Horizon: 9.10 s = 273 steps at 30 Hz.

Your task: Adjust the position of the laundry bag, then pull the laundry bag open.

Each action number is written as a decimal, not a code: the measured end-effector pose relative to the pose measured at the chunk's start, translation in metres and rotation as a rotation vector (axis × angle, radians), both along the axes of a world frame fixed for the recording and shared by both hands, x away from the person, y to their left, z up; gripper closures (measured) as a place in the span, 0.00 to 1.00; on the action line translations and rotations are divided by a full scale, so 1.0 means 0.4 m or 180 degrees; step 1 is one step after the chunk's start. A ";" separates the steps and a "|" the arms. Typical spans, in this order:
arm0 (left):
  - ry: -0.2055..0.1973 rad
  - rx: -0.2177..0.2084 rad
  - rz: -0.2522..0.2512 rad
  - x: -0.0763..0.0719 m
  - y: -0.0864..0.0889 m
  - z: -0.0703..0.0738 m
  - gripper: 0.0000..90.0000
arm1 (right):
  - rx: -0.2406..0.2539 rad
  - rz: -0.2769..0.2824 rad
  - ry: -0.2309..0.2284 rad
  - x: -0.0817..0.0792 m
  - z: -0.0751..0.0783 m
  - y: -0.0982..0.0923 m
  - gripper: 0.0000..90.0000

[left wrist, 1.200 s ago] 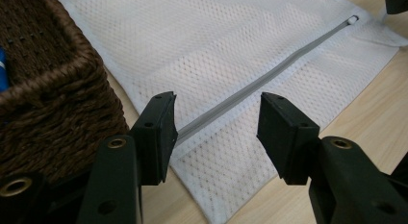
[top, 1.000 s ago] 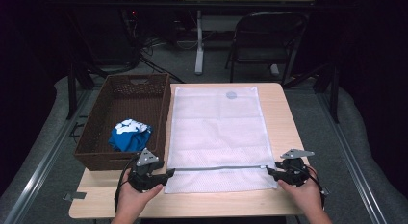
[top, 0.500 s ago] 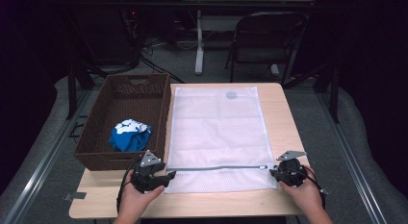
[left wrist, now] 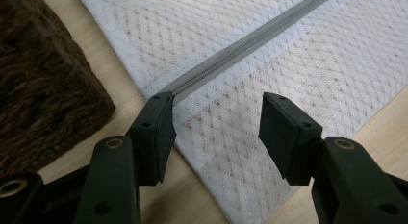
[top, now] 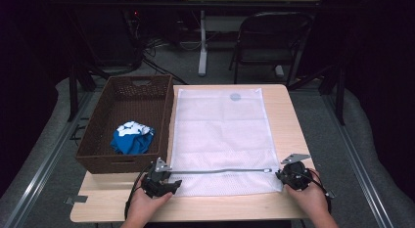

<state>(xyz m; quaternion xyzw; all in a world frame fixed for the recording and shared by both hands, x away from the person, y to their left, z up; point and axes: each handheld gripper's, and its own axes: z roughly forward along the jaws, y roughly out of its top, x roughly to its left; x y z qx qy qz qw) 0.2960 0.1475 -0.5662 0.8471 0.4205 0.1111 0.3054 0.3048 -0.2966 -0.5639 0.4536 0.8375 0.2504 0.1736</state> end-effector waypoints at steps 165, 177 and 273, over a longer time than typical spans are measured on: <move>-0.0017 0.0004 -0.0382 0.011 -0.142 -0.013 0.62 | 0.1607 -0.0931 0.0806 0.005 0.034 -0.057 0.72; -0.0026 0.0022 -0.0403 0.011 -0.142 -0.012 0.62 | 0.1638 -0.1030 0.1025 0.011 0.004 -0.067 0.73; -0.0083 0.0011 -0.0392 0.008 -0.146 -0.016 0.63 | 0.1361 -0.0433 0.1184 0.058 0.131 -0.009 0.94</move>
